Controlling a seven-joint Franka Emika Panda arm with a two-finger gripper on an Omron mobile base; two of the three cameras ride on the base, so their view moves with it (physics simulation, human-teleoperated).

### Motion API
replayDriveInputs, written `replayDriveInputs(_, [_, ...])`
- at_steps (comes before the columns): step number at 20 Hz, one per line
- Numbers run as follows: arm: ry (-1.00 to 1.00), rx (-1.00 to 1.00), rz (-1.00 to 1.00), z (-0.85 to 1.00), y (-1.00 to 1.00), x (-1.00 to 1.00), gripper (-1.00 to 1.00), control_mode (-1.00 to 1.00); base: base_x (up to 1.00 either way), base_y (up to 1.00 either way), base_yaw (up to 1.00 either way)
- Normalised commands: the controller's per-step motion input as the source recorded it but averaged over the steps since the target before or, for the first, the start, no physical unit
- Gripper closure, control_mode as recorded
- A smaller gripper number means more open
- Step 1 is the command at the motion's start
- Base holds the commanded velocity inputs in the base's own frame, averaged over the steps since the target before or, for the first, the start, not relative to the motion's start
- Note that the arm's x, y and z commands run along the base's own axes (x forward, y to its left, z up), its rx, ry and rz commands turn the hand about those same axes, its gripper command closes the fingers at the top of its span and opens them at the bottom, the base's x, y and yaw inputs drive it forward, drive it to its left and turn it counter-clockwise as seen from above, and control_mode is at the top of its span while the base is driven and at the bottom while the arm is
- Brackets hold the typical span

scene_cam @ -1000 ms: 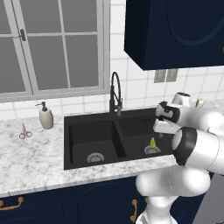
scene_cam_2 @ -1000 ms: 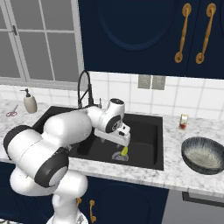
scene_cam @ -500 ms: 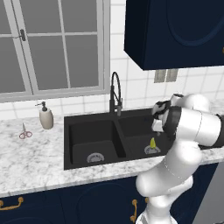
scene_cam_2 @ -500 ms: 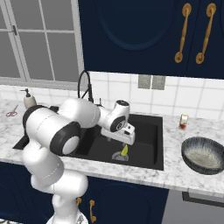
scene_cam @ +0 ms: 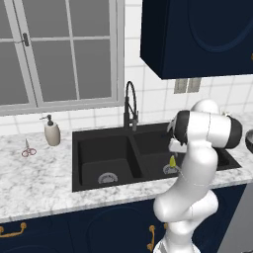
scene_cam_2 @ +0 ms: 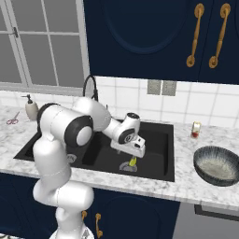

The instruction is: Pick the lemon wedge from the sink and place it in the bowl. Then pick the bowl and place it in the microwave. Then close the microwave door and press the start button.

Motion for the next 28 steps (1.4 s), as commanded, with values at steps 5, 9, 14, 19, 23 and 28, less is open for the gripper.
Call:
replayDriveInputs(5, [0.00,0.00,0.00,-0.30,0.00,0.33,-1.00,-1.00,0.00,0.00,0.00])
replayDriveInputs(9, [0.00,0.00,0.00,-0.23,0.00,0.30,-1.00,-1.00,0.00,0.00,0.00])
replayDriveInputs(14, [0.00,0.00,0.00,-0.25,-0.01,0.28,-1.00,-1.00,0.00,0.00,0.00])
replayDriveInputs(19, [0.00,0.00,0.00,-0.27,-0.02,0.32,-1.00,-1.00,0.00,0.00,0.00])
replayDriveInputs(23, [0.00,0.00,0.00,-0.34,-0.06,0.30,-1.00,-1.00,0.00,0.00,0.00])
replayDriveInputs(28, [0.00,0.00,0.00,-0.38,-0.14,0.31,-1.00,-1.00,0.00,0.00,0.00])
